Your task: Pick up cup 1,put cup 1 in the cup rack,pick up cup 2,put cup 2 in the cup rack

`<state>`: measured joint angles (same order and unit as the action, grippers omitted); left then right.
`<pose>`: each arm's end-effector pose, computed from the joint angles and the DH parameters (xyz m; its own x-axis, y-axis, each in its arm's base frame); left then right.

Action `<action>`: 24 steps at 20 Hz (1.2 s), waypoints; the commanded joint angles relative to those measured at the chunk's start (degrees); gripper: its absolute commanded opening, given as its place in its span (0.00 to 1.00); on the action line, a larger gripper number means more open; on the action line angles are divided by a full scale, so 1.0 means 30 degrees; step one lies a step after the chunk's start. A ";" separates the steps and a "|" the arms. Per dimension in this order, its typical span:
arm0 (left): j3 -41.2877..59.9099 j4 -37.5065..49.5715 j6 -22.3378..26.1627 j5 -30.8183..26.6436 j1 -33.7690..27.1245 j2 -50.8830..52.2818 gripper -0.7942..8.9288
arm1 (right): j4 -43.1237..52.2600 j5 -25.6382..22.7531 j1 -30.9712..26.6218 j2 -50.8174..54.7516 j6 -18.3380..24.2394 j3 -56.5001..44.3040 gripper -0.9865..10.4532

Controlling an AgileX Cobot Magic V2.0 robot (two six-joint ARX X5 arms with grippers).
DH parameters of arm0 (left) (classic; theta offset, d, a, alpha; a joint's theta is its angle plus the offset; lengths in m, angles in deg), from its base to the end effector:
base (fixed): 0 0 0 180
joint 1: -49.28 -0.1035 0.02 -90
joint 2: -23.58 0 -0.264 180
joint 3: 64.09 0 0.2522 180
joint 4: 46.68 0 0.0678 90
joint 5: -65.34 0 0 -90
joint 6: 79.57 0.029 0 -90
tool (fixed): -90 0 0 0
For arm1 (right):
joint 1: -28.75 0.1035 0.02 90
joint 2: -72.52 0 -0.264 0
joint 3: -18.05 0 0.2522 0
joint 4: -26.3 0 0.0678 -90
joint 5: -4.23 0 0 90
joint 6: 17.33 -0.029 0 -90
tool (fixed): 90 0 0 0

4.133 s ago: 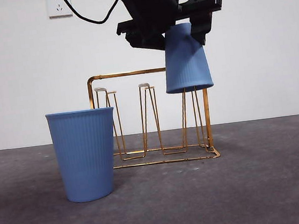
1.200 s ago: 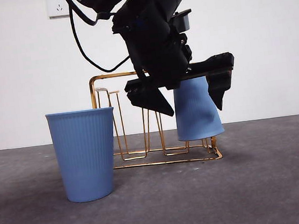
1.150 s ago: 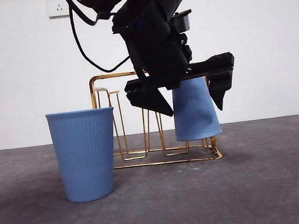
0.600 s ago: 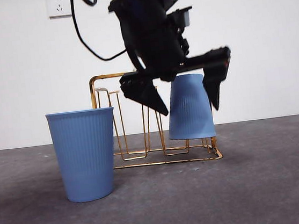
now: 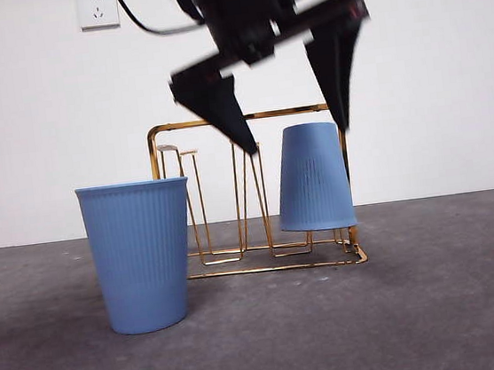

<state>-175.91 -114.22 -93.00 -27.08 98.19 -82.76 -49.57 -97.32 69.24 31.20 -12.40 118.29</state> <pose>0.2577 -0.2936 0.2954 0.3395 -0.3251 -0.8827 0.5849 0.8078 -0.0725 0.0372 0.0241 0.4658 0.8428 0.4563 -0.2856 -0.5077 0.8500 -0.1404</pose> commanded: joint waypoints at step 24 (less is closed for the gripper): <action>-0.0095 -0.4787 0.0495 -0.4954 0.0058 1.9169 0.59 | 0.5632 0.8896 0.0692 -1.6801 -0.3308 -0.0109 0.27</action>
<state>-176.19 -128.58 -91.60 -41.90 98.21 -25.54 -33.18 -70.79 70.94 -18.40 -21.30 118.29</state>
